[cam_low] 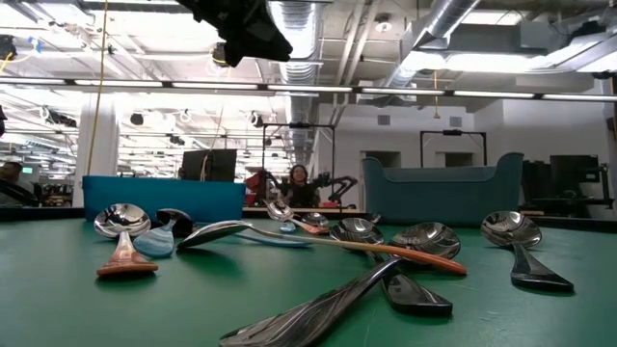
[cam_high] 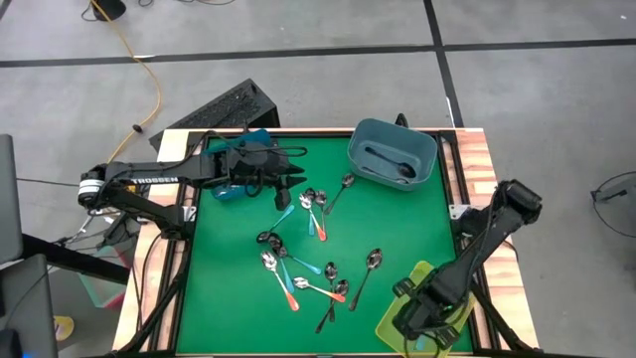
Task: Sort silverware by color (type)
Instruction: Put the blue spoon into the yellow bin
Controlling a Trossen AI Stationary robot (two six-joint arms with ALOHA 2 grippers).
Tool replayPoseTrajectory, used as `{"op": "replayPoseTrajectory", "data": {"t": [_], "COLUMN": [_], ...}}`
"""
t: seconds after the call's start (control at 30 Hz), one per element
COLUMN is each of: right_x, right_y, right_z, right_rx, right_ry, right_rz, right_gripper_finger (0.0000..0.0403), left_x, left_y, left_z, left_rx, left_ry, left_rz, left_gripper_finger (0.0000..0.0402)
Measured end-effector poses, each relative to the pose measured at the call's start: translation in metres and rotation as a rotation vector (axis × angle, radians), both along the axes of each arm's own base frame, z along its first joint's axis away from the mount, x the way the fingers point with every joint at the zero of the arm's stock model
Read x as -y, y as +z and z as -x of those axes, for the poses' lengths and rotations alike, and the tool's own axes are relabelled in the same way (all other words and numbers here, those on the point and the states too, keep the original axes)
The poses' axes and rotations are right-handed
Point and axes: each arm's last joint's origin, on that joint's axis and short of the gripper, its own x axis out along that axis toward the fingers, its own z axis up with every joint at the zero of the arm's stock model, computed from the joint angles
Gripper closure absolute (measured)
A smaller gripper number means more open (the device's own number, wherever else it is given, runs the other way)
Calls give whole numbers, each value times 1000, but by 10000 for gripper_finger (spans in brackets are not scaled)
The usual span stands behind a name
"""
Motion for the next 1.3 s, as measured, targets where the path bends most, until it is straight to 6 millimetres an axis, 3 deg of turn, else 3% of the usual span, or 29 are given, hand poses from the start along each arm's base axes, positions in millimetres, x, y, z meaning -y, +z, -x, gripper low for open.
{"op": "replayPoseTrajectory", "data": {"t": [0.23, 0.7, 1.3], "right_x": [-13, -29, -29], "right_y": [-27, -59, -61], "right_z": [-4, -10, -9], "right_rx": [-74, -89, -90], "right_ry": [51, 53, -1], "right_rz": [42, 73, 108], "right_gripper_finger": [397, 396, 370], "left_x": [0, 0, 0], "left_y": [0, -4, -4], "left_z": [0, 2, 2], "left_rx": [-5, -43, -51], "left_ry": [-5, -6, -14], "left_rz": [-6, 1, -11], "left_gripper_finger": [303, 303, 303]}}
